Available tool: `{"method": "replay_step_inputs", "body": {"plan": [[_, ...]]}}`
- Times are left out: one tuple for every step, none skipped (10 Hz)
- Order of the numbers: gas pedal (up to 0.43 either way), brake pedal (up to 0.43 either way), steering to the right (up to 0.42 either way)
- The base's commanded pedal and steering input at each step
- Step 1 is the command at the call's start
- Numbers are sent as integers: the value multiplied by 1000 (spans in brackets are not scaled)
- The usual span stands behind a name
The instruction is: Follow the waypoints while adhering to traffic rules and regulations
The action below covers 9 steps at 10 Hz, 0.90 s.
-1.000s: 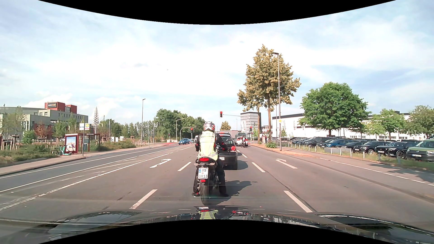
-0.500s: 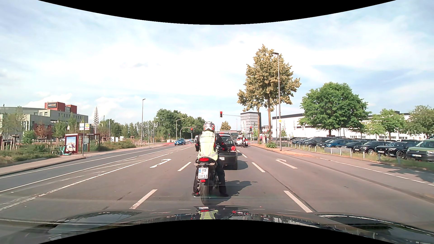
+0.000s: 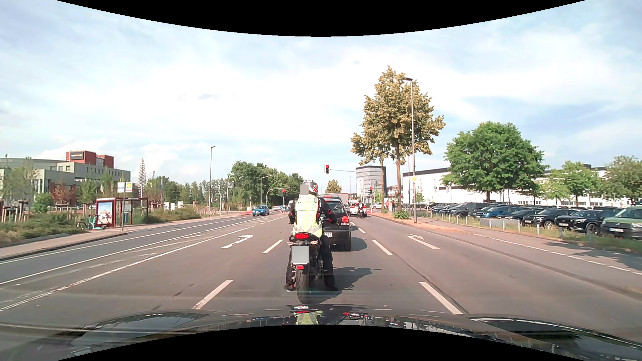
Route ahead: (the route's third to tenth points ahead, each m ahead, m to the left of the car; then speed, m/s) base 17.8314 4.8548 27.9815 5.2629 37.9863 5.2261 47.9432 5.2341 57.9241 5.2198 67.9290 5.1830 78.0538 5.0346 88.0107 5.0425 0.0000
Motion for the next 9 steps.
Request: {"method": "replay_step_inputs", "body": {"plan": [[0, 0, -6], [0, 0, -6], [0, 0, -6], [0, 0, -6], [0, 0, -6], [0, 0, -6], [0, 0, -6], [0, 0, -6], [0, 0, -6]]}}
